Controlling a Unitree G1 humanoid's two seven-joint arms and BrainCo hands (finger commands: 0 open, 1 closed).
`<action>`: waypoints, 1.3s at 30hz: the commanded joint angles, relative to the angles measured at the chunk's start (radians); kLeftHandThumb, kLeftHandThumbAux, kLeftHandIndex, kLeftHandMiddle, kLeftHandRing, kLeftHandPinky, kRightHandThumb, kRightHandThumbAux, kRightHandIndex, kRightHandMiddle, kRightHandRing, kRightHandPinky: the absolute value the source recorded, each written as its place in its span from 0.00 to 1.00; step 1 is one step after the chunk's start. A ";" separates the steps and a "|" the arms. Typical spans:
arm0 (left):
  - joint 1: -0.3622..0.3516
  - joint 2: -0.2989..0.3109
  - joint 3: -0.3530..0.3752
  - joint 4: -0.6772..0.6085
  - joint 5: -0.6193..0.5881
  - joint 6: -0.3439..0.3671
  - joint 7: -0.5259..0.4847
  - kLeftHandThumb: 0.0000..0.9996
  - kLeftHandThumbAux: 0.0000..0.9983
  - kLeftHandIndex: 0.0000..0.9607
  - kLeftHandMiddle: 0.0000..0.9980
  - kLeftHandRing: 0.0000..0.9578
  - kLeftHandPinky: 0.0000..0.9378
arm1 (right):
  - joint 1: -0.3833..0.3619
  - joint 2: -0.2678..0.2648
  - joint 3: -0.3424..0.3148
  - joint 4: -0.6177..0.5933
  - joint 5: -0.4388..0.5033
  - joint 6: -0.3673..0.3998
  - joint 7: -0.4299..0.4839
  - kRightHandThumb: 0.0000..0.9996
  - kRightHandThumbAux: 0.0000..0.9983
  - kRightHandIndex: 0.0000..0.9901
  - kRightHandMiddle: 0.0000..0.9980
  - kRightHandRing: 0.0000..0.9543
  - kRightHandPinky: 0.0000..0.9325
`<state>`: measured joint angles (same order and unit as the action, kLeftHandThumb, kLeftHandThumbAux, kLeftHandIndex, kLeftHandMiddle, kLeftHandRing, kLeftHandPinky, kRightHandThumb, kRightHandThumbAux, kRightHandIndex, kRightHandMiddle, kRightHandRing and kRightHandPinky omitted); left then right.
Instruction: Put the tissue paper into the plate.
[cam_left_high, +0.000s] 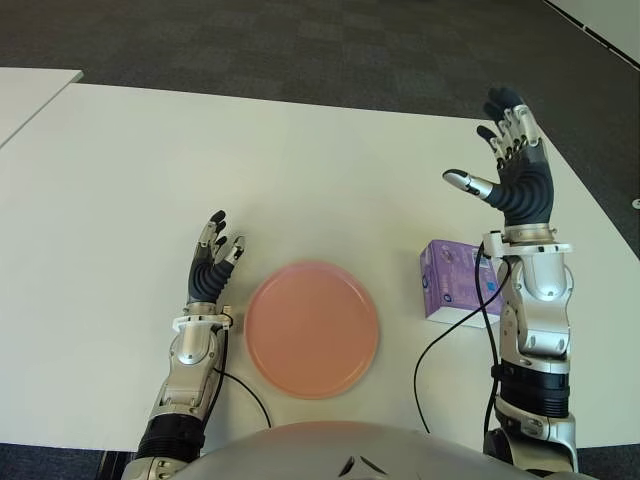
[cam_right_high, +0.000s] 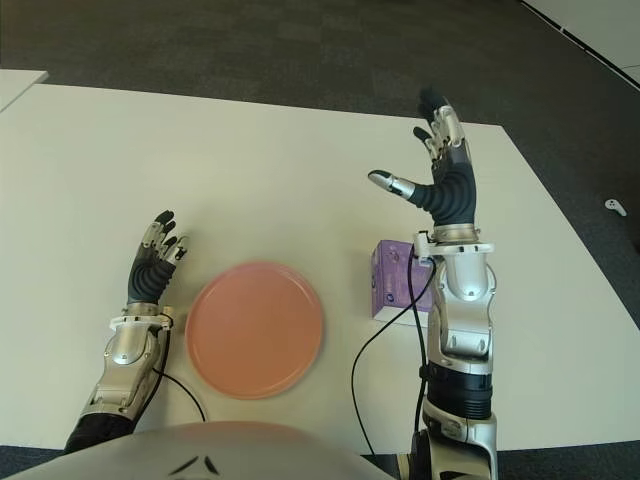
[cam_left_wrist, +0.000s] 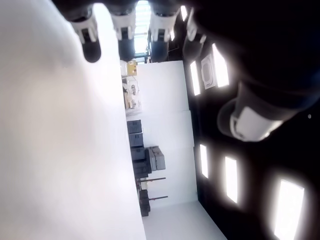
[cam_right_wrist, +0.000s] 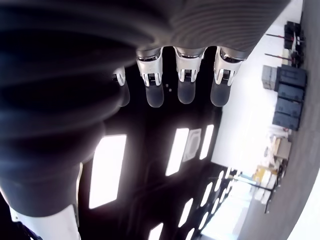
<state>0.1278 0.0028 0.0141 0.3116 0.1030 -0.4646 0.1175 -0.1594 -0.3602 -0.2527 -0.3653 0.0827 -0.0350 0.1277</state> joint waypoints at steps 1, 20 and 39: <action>0.013 -0.002 -0.013 0.056 0.002 0.028 -0.014 0.00 0.52 0.00 0.00 0.00 0.00 | -0.029 -0.066 -0.048 0.002 0.013 0.003 0.040 0.18 0.80 0.03 0.05 0.02 0.03; 0.037 -0.002 -0.026 0.019 0.009 0.057 -0.005 0.00 0.52 0.00 0.00 0.00 0.00 | 0.214 -0.486 -0.046 -0.072 -0.186 -0.025 0.430 0.12 0.60 0.06 0.04 0.03 0.03; 0.034 0.023 -0.022 0.038 -0.013 0.041 -0.034 0.00 0.50 0.00 0.00 0.00 0.00 | 0.444 -0.787 -0.338 -0.017 -0.066 -0.256 0.930 0.00 0.45 0.00 0.00 0.00 0.00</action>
<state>0.1371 0.0156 -0.0121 0.3020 0.0929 -0.4539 0.0975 0.2478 -1.1269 -0.5789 -0.3861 -0.0033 -0.2647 0.9918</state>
